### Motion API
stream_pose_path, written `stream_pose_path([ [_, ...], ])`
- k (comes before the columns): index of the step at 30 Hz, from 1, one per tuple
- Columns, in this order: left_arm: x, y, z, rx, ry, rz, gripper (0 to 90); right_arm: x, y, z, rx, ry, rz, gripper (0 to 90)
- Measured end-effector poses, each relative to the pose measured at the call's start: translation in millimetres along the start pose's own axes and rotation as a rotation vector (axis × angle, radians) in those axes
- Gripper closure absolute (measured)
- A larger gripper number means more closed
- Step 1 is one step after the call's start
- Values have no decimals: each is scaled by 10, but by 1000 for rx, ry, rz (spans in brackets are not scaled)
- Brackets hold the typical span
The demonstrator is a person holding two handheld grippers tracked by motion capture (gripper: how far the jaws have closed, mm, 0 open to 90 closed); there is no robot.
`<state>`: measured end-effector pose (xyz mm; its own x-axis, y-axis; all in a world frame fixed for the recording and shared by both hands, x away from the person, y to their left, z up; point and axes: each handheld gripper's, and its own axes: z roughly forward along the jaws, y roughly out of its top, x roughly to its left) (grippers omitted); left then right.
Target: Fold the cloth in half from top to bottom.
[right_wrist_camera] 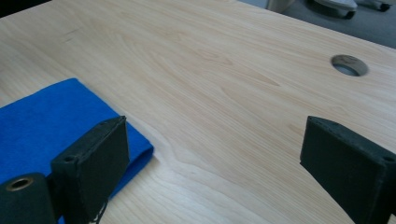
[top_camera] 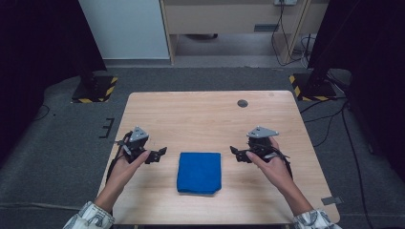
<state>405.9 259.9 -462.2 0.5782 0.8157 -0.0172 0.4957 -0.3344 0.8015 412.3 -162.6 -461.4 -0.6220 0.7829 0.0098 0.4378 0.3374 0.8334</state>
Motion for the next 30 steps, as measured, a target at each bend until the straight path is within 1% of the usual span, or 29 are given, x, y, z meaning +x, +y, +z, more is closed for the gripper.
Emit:
stream_pose_path([
  [4, 122, -37, -28, -4, 17, -29, 52, -157, -59, -75, -10, -31, 25, 85],
  [6, 176, -56, -35, 2, 25, -33, 53, -235, -87, -115, -12, -44, 45, 85],
  [8, 226, -72, -36, 7, 35, -40, 52, -315, -117, -151, -16, -57, 55, 85],
  [9, 248, -80, -34, 7, 38, -44, 53, -348, -132, -165, -20, -64, 70, 85],
  [10, 267, -88, -33, 9, 37, -47, 53, -387, -150, -179, -22, -69, 73, 86],
  [15, 345, -131, -18, 24, 48, -54, 53, -520, -249, -219, -17, -88, 111, 87],
  [19, 387, -174, 17, 38, 54, -58, 54, -607, -342, -219, -1, -99, 130, 87],
  [25, 425, -257, 112, 73, 56, -61, 55, -703, -466, -189, 45, -117, 148, 87],
  [30, 443, -309, 175, 111, 56, -53, 55, -787, -561, -164, 80, -113, 161, 94],
])
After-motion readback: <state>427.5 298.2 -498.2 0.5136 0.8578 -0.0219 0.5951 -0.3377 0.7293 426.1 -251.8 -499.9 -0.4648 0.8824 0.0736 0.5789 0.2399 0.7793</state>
